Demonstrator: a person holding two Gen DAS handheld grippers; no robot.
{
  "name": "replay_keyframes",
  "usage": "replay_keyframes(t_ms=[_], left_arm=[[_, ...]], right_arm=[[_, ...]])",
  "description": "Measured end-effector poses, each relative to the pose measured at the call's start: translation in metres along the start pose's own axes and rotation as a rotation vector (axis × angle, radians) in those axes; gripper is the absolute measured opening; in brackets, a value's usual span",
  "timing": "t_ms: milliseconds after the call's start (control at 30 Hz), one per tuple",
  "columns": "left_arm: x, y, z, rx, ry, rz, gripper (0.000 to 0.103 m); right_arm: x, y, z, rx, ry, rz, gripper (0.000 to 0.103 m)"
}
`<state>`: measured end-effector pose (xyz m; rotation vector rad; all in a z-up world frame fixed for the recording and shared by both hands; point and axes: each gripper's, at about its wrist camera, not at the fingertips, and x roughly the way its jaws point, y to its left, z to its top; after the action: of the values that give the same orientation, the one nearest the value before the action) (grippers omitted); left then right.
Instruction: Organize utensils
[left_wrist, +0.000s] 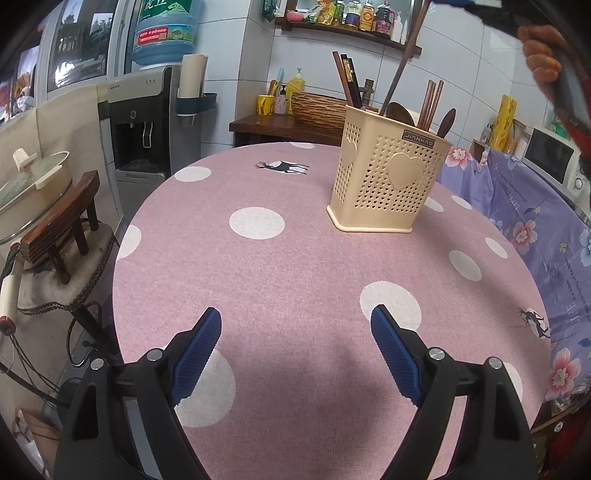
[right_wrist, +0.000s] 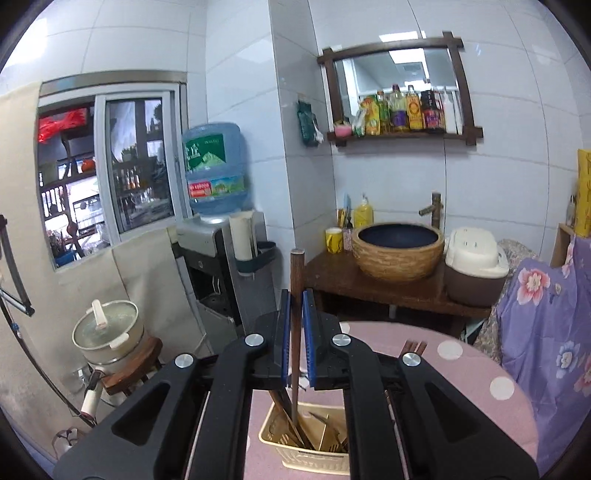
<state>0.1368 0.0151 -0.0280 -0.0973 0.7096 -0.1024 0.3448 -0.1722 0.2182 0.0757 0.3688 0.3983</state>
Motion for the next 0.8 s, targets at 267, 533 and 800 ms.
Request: replay_keyframes(t_ms=[267,533,800], left_arm=[[-0.001,-0.007,-0.002,0.018,-0.013,-0.01,0.084],[-0.007,-0.014,-0.004,0.032,-0.036,-0.005,0.087],[-0.016,-0.022,-0.004,0.044,-0.086,0.012,0.095]], right_arm=[[0.044,0.006,-0.066,-0.049,0.112,-0.048,0.008],[0.034,0.005,-0.085,-0.059,0.102,-0.056,0.03],[-0.04,-0.018,-0.119,0.046,0.029,-0.116,0.084]])
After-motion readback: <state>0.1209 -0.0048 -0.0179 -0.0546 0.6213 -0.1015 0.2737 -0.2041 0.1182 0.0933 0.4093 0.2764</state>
